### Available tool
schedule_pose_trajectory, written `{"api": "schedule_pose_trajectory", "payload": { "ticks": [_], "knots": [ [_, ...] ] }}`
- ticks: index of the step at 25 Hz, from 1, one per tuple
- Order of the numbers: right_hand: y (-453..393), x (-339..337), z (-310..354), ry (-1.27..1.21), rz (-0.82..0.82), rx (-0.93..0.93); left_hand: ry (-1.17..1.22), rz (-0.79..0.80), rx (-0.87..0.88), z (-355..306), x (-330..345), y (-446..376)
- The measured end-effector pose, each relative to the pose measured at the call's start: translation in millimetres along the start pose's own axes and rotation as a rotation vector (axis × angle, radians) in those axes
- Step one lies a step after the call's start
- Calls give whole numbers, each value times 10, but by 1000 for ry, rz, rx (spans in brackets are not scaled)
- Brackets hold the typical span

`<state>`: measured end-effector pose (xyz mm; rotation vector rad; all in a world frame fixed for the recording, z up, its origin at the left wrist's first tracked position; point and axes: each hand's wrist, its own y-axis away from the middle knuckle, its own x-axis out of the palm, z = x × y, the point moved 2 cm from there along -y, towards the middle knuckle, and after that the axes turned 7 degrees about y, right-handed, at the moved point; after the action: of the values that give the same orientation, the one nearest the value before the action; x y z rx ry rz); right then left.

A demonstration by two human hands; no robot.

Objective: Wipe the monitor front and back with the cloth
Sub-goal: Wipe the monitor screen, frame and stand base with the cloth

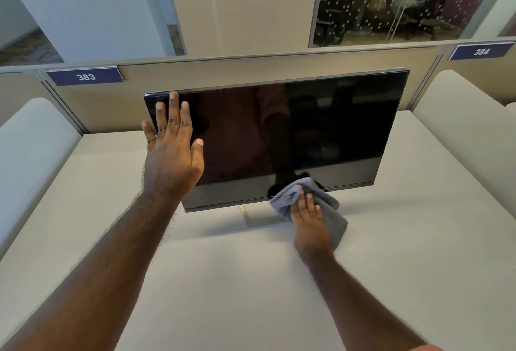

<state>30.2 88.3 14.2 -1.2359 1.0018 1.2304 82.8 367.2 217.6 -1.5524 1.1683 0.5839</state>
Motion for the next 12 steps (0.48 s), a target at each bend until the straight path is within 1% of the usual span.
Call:
{"api": "schedule_pose_trajectory", "payload": {
  "ticks": [1,3,5,6,8,12],
  "knots": [
    [-21,-9,-193,40,34,86,-1,-2,1,-1,-5,-1],
    [-138,-102,-547,4,127,288,2,-3,0,-14,-9,-3],
    [-292,-271,-808,-117,233,445,9,-3,-6,-32,-10,-5],
    [-328,-326,-875,-194,224,487,13,-5,-8,-41,-7,-4],
    [-301,-347,-843,-276,87,501,22,-10,-9,-56,-2,-7],
    [-147,-228,-443,-180,-47,322,28,-15,-14,-85,11,-6]
  ]
}}
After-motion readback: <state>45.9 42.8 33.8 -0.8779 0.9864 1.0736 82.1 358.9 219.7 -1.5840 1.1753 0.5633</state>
